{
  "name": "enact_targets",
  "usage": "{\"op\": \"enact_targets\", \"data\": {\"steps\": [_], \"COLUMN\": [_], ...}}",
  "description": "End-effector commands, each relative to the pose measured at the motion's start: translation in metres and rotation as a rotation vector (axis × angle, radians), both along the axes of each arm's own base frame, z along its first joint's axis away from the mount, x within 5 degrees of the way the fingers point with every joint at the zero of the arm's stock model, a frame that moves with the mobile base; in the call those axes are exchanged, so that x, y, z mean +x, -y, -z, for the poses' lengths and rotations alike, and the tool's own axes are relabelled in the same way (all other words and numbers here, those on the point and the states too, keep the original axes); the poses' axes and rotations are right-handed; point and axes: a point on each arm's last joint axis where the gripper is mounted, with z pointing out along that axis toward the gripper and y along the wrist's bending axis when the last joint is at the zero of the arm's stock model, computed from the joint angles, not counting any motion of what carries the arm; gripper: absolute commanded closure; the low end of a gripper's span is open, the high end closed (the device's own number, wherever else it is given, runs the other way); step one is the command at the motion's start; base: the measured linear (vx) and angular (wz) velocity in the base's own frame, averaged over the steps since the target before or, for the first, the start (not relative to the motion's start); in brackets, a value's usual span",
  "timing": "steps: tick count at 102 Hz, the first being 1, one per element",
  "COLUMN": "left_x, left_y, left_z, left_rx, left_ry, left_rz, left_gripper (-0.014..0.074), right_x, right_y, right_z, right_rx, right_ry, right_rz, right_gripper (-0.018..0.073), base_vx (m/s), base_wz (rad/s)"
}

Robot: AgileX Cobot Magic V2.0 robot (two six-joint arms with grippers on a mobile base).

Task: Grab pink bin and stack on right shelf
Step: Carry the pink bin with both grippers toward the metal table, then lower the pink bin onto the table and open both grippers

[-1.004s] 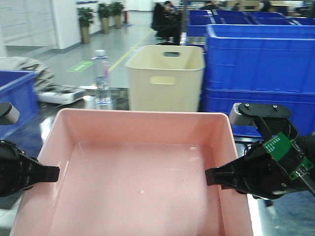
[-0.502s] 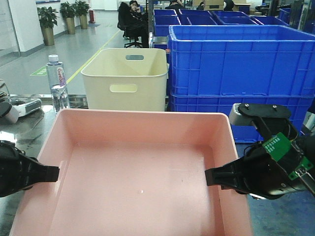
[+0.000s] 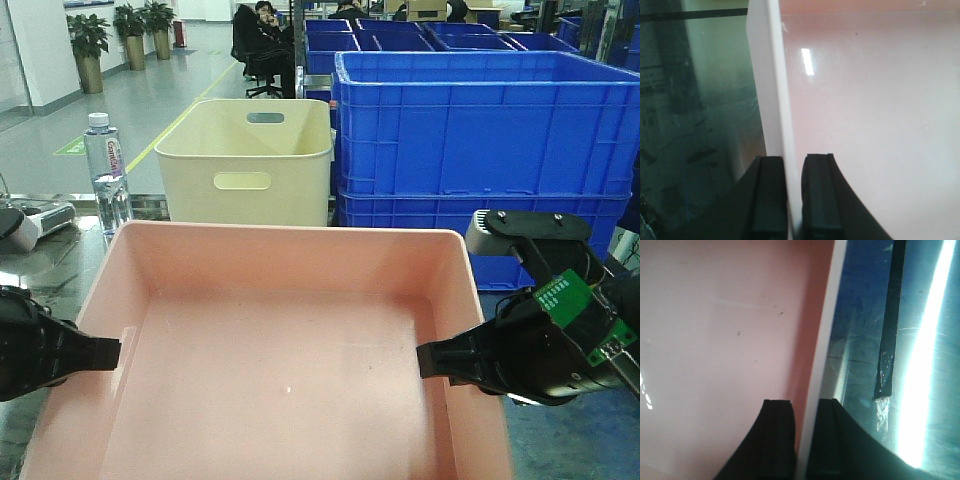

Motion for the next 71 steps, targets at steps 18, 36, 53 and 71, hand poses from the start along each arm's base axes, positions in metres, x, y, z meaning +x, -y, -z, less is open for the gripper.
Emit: {"op": "enact_targets", "data": {"steps": [18, 36, 53, 71], "left_x": [-0.002, -0.001, 0.005, 0.03], "left_y": [-0.002, -0.002, -0.003, 0.0], "left_z": [-0.023, -0.022, -0.017, -0.007], "left_rx": [-0.023, -0.013, 0.05, 0.047], "left_ry": [0.133, 0.127, 0.145, 0.205], "left_rz": [-0.016, -0.013, 0.01, -0.03], "left_gripper": [0.0598, 0.0598, 0.0598, 0.0587], "right_x": [0.001, 0.007, 0.019, 0.041], "right_y": [0.006, 0.002, -0.004, -0.012], "right_z": [-0.025, -0.029, -0.016, 0.002], "right_rx": [0.0, 0.033, 0.037, 0.009], "right_ry": [0.175, 0.24, 0.207, 0.211], "right_rz": [-0.012, -0.018, -0.019, -0.029], "right_gripper": [0.0568, 0.0568, 0.0568, 0.0553], "base_vx": [0.0, 0.0, 0.0, 0.0], "base_wz": [0.0, 0.0, 0.0, 0.0]}}
